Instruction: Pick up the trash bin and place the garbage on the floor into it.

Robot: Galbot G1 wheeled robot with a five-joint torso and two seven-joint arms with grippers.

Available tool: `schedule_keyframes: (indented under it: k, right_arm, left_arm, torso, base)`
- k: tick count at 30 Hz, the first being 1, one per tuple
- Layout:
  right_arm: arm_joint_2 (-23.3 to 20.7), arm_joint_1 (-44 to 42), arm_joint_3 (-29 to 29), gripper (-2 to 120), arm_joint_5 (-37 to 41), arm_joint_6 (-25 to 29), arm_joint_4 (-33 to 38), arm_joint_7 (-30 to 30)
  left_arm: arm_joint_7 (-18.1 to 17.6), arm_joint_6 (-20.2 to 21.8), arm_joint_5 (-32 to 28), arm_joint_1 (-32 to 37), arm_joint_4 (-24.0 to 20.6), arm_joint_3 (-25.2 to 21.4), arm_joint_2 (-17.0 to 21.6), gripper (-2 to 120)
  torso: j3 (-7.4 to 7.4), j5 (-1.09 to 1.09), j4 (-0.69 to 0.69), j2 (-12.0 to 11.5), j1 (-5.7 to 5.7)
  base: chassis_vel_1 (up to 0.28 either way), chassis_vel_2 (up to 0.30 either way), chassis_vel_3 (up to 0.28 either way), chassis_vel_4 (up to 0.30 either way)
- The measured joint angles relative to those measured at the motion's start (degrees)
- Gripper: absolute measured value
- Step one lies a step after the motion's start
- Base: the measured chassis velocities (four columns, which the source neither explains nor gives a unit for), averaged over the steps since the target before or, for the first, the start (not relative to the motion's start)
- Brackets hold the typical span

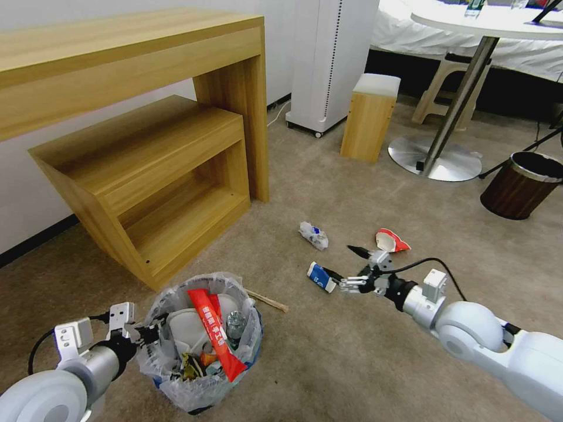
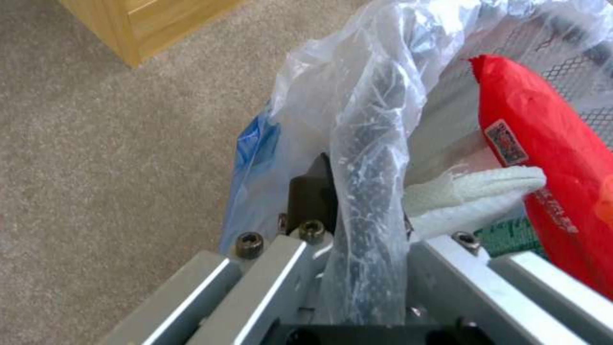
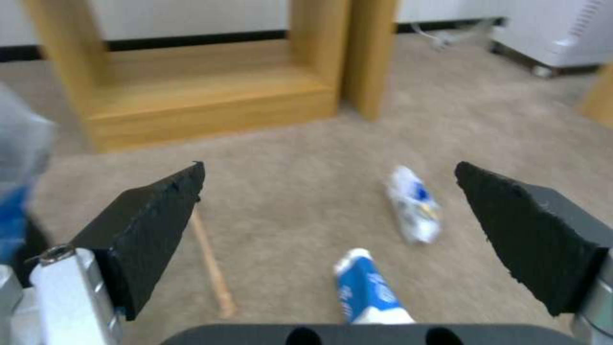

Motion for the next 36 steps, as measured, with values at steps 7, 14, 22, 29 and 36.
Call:
schedule_keyframes:
  k: [7, 14, 22, 29, 36]
  right_arm:
    - [2.0, -6.7, 9.0, 100, -3.4, 1.8, -2.9, 5.9]
    - [2.6, -8.3, 11.6, 100, -5.9, 4.6, -4.8, 5.4]
    - [6.2, -6.4, 12.8, 100, -7.6, 4.5, -7.0, 5.5]
    - [7.2, -5.0, 12.5, 100, -8.1, 4.5, -8.5, 4.7]
    - [7.8, -4.3, 12.2, 100, -8.7, 4.6, -9.8, 3.4]
  left_arm:
    - [1.0, -0.4, 1.6, 0.3, -0.4, -0.1, -0.4, 1]
    - [1.2, -0.5, 2.2, 0.4, -0.8, -0.3, -1.2, 1]
    - [1.3, -0.5, 2.6, 1.2, -1.8, -1.1, -1.5, 1]
    - [1.6, -0.5, 3.1, 1.3, -1.9, -1.2, -2.0, 1]
    - [1.7, -0.6, 3.6, 1.1, -1.6, -1.1, -2.3, 1]
  torso:
    - [0.0, 0.02, 0.01, 0.0, 0.0]
    - [0.0, 0.01, 0.01, 0.0, 0.0]
    - [0.0, 0.02, 0.01, 0.0, 0.0]
    - [0.0, 0.01, 0.01, 0.0, 0.0]
    - [0.0, 0.01, 0.0, 0.0, 0.0]
  base:
    - [0.0, 0.0, 0.0, 0.0]
    - [0.0, 0.0, 0.0, 0.0]
    - [0.0, 0.0, 0.0, 0.0]
    - [0.0, 0.0, 0.0, 0.0]
    - [-0.032, 0.035, 0.025, -0.028]
